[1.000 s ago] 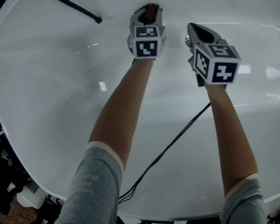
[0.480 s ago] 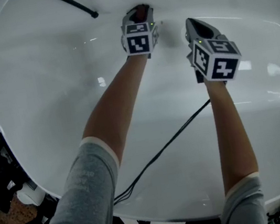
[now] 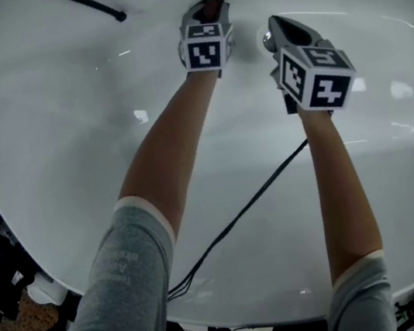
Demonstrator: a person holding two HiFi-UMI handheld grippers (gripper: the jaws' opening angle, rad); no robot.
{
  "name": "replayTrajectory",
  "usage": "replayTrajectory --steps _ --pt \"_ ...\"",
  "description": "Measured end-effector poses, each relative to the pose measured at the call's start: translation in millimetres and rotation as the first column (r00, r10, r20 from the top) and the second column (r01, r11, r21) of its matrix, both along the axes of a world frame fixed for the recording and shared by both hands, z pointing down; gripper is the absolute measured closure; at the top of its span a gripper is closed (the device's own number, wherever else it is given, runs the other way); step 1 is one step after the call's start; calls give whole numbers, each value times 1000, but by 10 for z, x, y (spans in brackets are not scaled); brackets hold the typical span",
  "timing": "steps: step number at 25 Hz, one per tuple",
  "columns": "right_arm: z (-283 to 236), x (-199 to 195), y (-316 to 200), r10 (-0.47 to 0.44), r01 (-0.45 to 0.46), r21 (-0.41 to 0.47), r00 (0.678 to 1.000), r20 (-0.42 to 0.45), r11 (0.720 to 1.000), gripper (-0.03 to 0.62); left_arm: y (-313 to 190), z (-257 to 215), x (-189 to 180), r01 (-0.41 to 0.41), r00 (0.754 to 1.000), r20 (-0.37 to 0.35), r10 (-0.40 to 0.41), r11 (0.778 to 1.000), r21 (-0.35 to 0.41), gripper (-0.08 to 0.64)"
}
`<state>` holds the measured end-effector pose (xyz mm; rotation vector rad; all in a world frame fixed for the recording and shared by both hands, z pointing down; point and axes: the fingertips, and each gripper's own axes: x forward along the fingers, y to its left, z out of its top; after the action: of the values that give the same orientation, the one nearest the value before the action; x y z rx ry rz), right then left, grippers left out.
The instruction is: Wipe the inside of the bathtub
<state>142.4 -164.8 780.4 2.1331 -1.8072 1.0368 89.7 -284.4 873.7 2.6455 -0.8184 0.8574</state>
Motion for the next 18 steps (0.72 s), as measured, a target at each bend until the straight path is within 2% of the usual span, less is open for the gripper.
replayTrajectory --steps 3,5,8,14,18 --pt "20 8 0 2 -2 -4 1000 0 1000 584 -263 210 -549 127 990 73 -124 991 -31 469" --pt "23 21 -1 7 -7 -7 1000 -2 1000 584 -337 269 -710 125 986 110 -122 992 -24 469" --pt "41 -8 -2 7 -7 -8 1000 2 1000 584 -342 323 -736 124 986 115 -120 992 -25 469" --pt "84 -21 106 -35 34 -21 999 -36 999 584 -179 556 -578 139 987 103 -126 982 -127 468" --pt "133 63 204 -23 22 -31 999 -44 999 584 34 670 -433 136 988 95 -121 975 -174 468"
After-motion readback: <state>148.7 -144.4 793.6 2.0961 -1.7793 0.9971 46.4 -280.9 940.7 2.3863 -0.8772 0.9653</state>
